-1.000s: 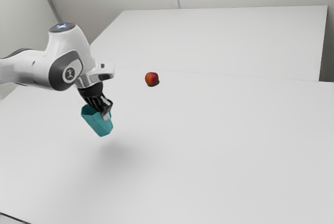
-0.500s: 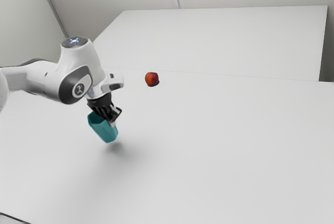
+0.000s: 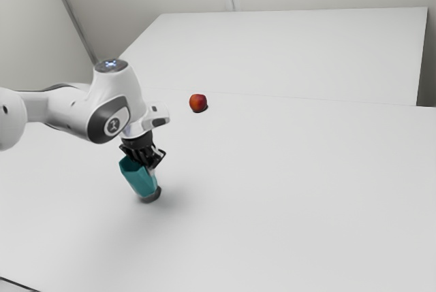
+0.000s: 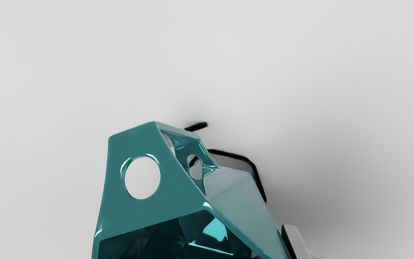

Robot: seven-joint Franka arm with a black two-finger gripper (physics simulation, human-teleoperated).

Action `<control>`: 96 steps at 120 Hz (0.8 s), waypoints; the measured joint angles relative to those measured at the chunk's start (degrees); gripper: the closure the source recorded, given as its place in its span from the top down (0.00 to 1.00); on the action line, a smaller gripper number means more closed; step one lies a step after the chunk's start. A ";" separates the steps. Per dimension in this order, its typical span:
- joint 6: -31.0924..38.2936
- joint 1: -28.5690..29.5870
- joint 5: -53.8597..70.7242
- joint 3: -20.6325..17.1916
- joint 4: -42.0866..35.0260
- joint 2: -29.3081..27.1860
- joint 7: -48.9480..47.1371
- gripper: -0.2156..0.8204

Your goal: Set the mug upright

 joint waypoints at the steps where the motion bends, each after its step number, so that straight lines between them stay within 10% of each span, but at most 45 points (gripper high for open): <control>1: 0.04 -0.01 0.02 0.00 0.00 0.06 -0.08 0.04; 96: 2.59 -0.43 0.02 -0.01 0.15 3.24 -3.96 0.16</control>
